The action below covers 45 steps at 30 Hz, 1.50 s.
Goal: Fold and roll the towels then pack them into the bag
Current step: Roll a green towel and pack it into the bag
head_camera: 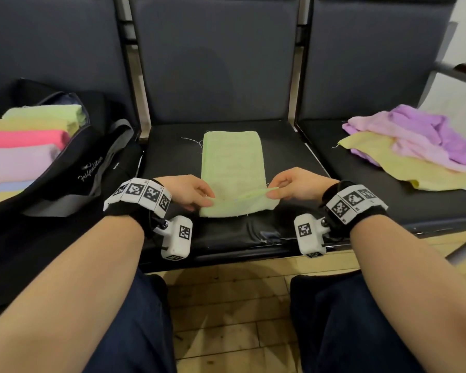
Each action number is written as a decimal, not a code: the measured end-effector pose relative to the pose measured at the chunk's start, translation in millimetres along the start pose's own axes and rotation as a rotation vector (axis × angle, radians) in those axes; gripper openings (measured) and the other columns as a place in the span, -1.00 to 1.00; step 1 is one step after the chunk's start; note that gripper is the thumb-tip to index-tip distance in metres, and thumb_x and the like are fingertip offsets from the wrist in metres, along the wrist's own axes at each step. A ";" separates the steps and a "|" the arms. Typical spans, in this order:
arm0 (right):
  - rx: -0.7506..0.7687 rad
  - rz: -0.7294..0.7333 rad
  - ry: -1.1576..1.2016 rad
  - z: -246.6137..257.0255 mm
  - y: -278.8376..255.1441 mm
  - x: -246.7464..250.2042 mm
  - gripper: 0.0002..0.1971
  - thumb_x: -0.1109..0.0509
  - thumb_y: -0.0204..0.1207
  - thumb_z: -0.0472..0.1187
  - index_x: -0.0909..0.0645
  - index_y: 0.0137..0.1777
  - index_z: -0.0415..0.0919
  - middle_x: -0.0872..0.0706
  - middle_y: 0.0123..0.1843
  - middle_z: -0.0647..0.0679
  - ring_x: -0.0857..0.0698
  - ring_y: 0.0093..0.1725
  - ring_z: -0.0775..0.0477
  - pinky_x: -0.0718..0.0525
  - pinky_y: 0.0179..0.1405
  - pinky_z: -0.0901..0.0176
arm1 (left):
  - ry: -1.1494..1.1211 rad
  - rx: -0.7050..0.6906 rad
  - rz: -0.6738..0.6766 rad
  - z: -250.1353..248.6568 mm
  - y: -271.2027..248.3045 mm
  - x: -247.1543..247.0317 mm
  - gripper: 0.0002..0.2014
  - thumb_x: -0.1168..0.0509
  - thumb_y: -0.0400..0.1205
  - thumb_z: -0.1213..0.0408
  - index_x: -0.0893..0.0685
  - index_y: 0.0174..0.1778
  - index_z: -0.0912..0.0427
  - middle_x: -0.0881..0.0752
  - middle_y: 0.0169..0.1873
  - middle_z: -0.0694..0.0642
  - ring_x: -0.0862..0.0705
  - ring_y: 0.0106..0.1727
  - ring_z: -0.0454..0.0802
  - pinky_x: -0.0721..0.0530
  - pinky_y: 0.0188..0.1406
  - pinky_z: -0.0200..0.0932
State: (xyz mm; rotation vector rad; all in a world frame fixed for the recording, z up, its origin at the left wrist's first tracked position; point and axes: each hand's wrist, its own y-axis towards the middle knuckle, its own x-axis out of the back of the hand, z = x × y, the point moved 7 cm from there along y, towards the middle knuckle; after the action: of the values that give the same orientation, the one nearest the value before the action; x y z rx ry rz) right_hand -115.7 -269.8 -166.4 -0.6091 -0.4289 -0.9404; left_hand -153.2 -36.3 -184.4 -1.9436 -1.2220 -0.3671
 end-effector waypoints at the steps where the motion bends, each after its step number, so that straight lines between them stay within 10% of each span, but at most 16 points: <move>1: -0.006 -0.006 0.022 -2.4 -0.9 -0.7 -0.91 -0.51 0.50 -0.22 -0.71 -0.07 -0.21 -0.73 -0.21 0.00 -0.65 -0.19 0.09 -0.61 -0.12 0.31 | -0.036 -0.003 -0.022 1.1 0.5 1.5 -0.86 -0.37 0.62 0.25 -0.65 0.08 0.11 -0.68 0.05 0.09 -0.66 0.05 -0.05 -0.72 0.07 -0.20; 7: -0.043 -0.023 0.151 -10.9 2.8 -9.0 -0.93 -0.43 0.55 -0.34 -0.71 -0.16 -0.22 -0.73 -0.12 -0.10 -0.68 -0.04 -0.08 -0.70 0.16 0.00 | -0.248 0.011 -0.091 5.4 2.5 2.8 -0.94 -0.37 0.61 0.41 -0.70 -0.11 0.16 -0.71 -0.03 0.12 -0.68 0.04 -0.02 -0.70 0.18 -0.11; 18: -0.041 -0.114 -0.135 -0.8 -1.1 -20.0 -0.86 -0.30 0.57 -0.39 -0.50 0.08 -0.21 -0.54 -0.21 -0.04 -0.53 -0.35 -0.01 -0.57 -0.40 0.23 | -0.196 0.070 -0.201 7.4 2.8 2.0 -0.85 -0.36 0.59 0.46 -0.76 -0.12 0.12 -0.69 -0.12 0.09 -0.61 -0.19 -0.08 -0.65 -0.37 -0.39; 26: 0.158 -0.162 -0.540 19.5 0.7 -24.6 -0.79 -0.32 0.46 -0.39 -0.70 -0.05 -0.09 -0.49 -0.03 0.04 -0.52 -0.05 -0.02 -0.47 0.05 0.17 | 0.253 -0.218 -0.298 -23.0 -2.8 -3.4 -0.68 -0.28 0.46 0.57 -0.71 -0.14 0.01 -0.56 -0.13 -0.11 -0.47 -0.14 -0.12 -0.45 -0.07 -0.28; 37: 0.076 0.033 -0.799 22.4 -8.7 -37.1 -0.66 -0.38 0.52 -0.13 -0.59 0.30 -0.05 -0.59 0.26 -0.04 -0.57 0.25 -0.13 -0.47 0.23 0.17 | 0.467 -0.138 -0.134 -23.0 -4.0 -17.2 -0.71 -0.46 0.48 0.18 -0.71 0.12 0.06 -0.60 -0.02 -0.09 -0.61 0.10 -0.08 -0.58 0.15 -0.22; 45: 0.097 0.014 -0.659 30.3 -9.6 -40.5 -0.63 -0.14 0.60 -0.35 -0.47 0.37 -0.08 -0.52 -0.04 -0.09 -0.47 -0.21 -0.03 -0.40 -0.15 0.16 | 0.438 -0.145 -0.175 -26.2 -3.9 -13.8 -0.72 -0.28 0.62 0.29 -0.60 0.26 0.16 -0.64 0.10 0.08 -0.60 0.02 -0.02 -0.58 0.07 -0.18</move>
State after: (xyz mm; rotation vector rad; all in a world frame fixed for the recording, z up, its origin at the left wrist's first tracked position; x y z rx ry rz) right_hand -147.6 -229.4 -164.5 -0.8279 -1.0489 -0.6826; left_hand -159.1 -63.7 -174.1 -1.7512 -1.0961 -0.9412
